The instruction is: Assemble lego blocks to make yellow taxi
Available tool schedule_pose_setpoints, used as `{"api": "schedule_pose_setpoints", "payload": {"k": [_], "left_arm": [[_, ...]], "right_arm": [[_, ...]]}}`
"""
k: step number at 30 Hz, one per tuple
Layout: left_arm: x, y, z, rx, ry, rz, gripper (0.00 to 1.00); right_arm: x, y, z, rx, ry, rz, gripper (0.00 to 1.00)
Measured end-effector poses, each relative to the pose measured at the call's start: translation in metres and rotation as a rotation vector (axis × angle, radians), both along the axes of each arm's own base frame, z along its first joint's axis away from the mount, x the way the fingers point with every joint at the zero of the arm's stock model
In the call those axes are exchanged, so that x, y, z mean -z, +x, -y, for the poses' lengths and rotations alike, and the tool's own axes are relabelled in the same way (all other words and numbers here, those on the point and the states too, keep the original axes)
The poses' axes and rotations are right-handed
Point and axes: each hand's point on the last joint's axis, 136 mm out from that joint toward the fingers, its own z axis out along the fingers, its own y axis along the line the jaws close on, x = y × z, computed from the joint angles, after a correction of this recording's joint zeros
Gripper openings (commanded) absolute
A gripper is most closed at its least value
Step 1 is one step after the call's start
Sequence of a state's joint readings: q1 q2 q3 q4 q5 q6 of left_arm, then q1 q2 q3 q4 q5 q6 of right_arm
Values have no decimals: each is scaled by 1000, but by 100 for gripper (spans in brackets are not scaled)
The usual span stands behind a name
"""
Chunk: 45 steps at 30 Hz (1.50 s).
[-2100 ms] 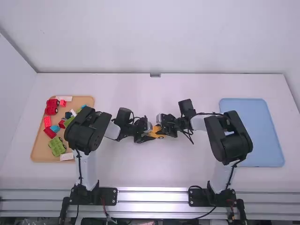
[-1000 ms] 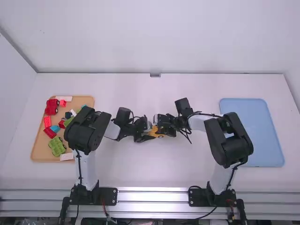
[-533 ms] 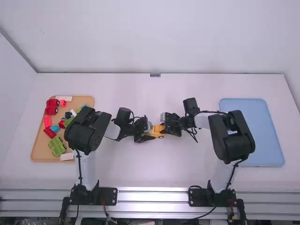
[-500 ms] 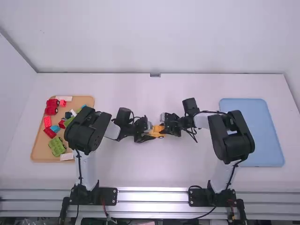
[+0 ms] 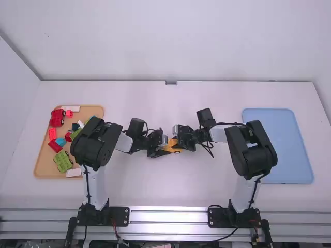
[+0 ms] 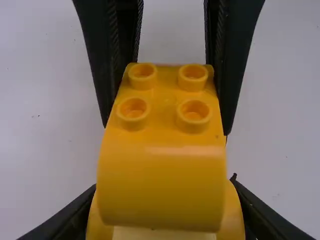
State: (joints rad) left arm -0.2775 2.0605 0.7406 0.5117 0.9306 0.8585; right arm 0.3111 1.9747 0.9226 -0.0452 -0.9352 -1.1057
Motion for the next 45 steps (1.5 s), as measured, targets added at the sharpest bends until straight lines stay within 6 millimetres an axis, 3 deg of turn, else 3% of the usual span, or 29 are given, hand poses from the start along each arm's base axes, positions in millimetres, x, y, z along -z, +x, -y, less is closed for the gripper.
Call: {"api": "schedule_pose_setpoints", "payload": {"k": [12, 21, 30, 37, 45], "left_arm": [[0, 5, -6, -23, -1, 2, 19], [-1, 5, -1, -26, 0, 1, 18], [-1, 5, 0, -25, 2, 2, 18], [-1, 2, 3, -15, -1, 0, 18], [-1, 0, 3, -7, -6, -3, 18]], "right_arm": [[2, 9, -10, 22, -91, 41, 6], [3, 1, -25, -49, -129, 102, 4], [-1, 4, -12, -37, -58, 88, 9], [-3, 12, 12, 25, -23, 31, 11], [-2, 8, 11, 13, -26, 21, 11]]}}
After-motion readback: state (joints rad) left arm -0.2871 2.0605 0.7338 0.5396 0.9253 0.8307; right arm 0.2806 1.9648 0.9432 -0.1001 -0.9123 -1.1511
